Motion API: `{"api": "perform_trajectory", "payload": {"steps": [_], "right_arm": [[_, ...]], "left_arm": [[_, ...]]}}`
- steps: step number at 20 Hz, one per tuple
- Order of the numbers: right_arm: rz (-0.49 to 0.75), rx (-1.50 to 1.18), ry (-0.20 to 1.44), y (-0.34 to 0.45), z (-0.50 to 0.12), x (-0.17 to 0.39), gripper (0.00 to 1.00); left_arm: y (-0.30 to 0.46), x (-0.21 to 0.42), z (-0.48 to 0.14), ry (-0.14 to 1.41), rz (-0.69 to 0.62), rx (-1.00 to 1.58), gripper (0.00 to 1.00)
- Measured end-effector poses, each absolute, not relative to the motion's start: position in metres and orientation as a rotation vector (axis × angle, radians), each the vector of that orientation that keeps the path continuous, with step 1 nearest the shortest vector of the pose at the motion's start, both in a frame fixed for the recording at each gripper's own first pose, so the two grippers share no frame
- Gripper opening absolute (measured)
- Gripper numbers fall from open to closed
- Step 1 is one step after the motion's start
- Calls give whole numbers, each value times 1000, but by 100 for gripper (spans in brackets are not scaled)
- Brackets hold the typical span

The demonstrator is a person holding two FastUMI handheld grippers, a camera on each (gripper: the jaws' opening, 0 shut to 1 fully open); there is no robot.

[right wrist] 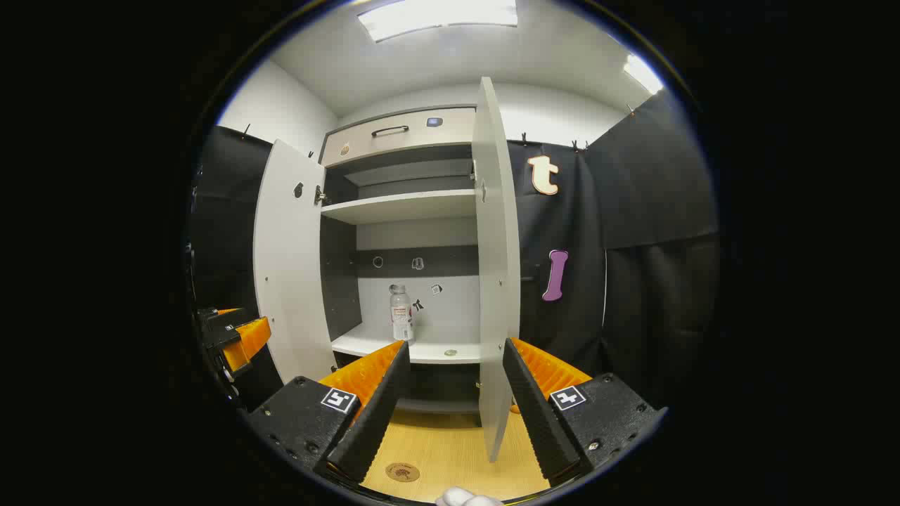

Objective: Grasp the bottle in the cabinet with the left hand and place it on the coaster, then close the right door with the right hand and the left door with the left hand.

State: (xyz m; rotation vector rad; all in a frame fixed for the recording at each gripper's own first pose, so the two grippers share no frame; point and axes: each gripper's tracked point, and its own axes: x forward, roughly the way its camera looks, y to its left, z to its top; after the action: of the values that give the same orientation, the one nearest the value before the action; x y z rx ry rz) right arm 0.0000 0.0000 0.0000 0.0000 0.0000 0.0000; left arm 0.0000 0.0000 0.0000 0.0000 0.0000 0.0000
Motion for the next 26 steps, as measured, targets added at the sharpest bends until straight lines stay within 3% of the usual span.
{"api": "perform_trajectory", "payload": {"steps": [16,26], "right_arm": [[-3,-6,14,12,11,14,82],[6,-44,50,14,13,32,82]], "left_arm": [[8,29,4,12,-13,9,95],[-27,133,28,-37,-60,-25,95]]}}
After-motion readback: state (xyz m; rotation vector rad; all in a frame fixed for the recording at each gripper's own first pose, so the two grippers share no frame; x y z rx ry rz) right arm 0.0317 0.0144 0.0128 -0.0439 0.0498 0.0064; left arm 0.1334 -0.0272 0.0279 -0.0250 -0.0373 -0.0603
